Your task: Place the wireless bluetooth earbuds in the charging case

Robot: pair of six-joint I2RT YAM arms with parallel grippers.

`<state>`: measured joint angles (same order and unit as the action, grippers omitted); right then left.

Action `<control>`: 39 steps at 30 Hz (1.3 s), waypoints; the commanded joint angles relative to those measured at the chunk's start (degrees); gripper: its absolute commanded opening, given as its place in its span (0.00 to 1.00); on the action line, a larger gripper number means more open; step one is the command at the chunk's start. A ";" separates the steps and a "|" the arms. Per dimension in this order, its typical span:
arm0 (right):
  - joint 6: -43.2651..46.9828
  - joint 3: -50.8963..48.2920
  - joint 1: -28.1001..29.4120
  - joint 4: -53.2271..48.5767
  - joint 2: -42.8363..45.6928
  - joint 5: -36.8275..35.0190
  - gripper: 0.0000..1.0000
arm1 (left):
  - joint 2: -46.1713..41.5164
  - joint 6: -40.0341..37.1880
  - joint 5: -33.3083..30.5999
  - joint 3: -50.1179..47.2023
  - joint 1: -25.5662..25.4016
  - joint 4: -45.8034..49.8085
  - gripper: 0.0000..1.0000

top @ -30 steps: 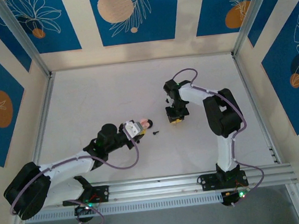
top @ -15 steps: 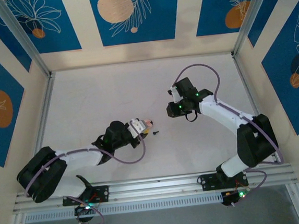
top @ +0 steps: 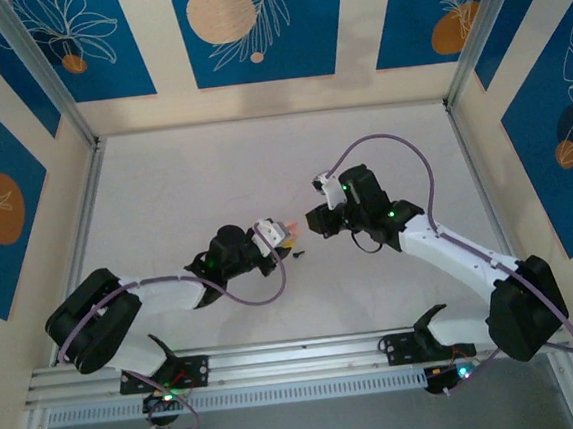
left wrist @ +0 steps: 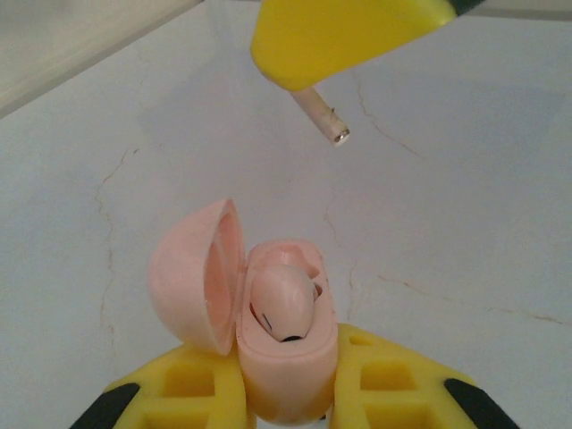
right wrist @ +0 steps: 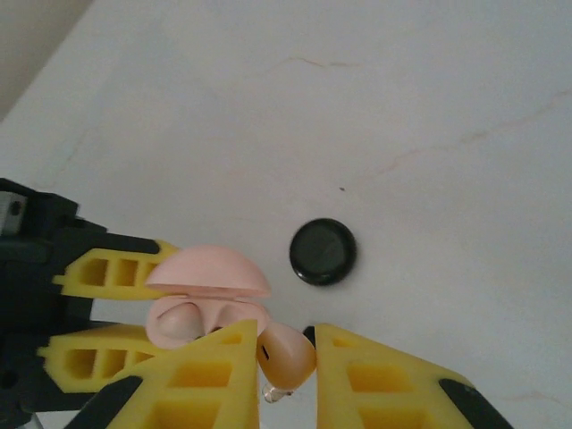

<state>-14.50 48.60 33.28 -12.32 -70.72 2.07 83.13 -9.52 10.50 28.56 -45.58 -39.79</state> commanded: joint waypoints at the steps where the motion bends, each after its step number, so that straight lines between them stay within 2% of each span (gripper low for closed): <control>1: 1.32 -1.73 1.13 5.69 1.10 1.63 0.18 | 0.19 1.15 1.88 1.15 -0.93 -2.92 0.18; 11: 0.89 -2.78 3.02 9.84 0.70 2.24 0.18 | -1.98 1.34 1.63 0.46 -0.97 -3.80 0.18; 33: 3.40 -3.50 5.44 9.72 1.02 -1.22 0.19 | -5.62 2.66 0.91 -0.08 -0.92 -5.36 0.19; 39: 3.69 -3.88 5.75 9.44 2.02 0.45 0.19 | -6.69 2.07 0.23 -0.19 -0.93 -4.38 0.19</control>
<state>-12.16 46.04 38.48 -2.55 -70.15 1.78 78.56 -7.44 10.61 28.40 -45.78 -41.36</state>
